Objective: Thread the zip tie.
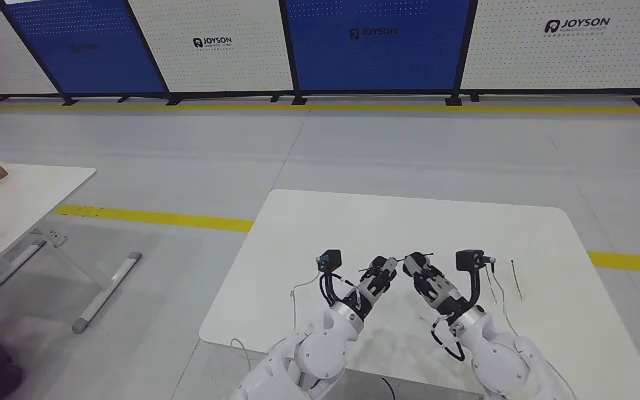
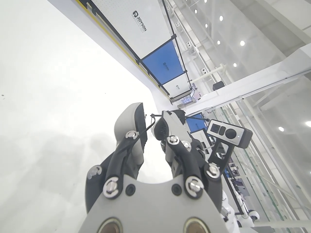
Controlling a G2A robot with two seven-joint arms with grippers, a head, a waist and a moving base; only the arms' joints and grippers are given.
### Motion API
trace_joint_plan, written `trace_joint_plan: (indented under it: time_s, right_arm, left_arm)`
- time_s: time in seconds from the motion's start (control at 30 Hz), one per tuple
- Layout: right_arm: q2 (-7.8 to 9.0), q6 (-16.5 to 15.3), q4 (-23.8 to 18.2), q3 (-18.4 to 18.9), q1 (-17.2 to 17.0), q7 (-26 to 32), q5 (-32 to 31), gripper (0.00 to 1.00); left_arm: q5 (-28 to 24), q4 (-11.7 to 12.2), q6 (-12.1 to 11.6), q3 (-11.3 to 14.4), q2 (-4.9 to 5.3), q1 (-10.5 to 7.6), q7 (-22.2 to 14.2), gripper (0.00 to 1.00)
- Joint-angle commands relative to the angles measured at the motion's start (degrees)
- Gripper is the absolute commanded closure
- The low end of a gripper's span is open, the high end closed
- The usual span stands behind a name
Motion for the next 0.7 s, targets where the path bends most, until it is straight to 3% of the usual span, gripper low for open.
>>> trace_joint_plan:
  time_s: [0.0,0.53,0.67]
  right_arm:
    - [0.0,-0.1,0.0,0.0,0.0,-0.1,-0.1,1.0]
    - [0.02,-0.8,0.4,0.1,0.5,2.4,1.5,1.0]
    - [-0.03,-1.1,0.9,0.3,0.6,4.3,5.4,1.0]
  left_arm:
    - [0.0,0.0,0.0,0.0,-0.02,-0.05,0.0,1.0]
    - [-0.1,0.0,-1.7,-0.4,-0.1,-0.01,-1.3,1.0]
    - [-0.2,-0.1,-2.0,-0.5,-0.08,0.04,-1.8,1.0]
